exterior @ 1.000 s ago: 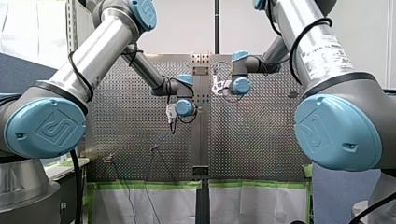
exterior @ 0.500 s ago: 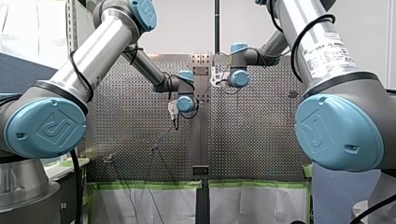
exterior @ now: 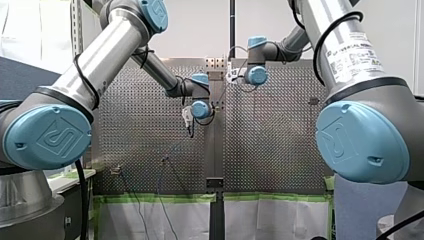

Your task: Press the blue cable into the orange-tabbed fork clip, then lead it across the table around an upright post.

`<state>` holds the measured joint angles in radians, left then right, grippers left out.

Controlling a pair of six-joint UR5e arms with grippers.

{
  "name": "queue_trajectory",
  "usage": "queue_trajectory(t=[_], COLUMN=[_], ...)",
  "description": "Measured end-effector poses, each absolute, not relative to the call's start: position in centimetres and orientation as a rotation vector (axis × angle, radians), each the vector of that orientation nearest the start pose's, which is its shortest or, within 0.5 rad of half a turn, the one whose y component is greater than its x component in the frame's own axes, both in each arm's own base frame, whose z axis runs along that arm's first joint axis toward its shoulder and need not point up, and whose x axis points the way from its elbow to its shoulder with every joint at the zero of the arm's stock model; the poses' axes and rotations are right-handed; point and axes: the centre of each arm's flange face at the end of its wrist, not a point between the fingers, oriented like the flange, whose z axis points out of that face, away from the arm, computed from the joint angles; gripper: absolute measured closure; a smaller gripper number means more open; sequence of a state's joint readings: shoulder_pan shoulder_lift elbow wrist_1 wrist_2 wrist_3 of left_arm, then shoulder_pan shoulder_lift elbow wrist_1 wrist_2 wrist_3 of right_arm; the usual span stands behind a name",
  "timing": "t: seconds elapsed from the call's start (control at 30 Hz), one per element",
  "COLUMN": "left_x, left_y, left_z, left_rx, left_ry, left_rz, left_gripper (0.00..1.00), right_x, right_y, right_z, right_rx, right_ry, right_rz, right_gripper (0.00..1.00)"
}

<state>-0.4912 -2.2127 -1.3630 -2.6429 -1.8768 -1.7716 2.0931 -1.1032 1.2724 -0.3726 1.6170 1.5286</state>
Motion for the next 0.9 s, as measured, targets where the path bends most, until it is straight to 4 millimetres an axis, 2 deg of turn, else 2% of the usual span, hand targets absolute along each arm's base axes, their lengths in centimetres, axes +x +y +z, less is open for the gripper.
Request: queue_trajectory(t=[0.27, 0.9], left_x=[57.8, 59.6], left_y=[-43.0, -45.0], left_z=[24.8, 30.2], left_rx=[-0.026, -0.065], left_ry=[1.514, 1.434], left_rz=[-0.339, -0.444], left_gripper=[1.0, 1.0], right_x=[45.0, 42.4], right_y=[-54.3, -56.2], right_z=[41.3, 41.8], right_rx=[1.344, 1.307], right_ry=[-0.809, -0.849], right_rz=[1.649, 1.623], right_gripper=[1.0, 1.0])
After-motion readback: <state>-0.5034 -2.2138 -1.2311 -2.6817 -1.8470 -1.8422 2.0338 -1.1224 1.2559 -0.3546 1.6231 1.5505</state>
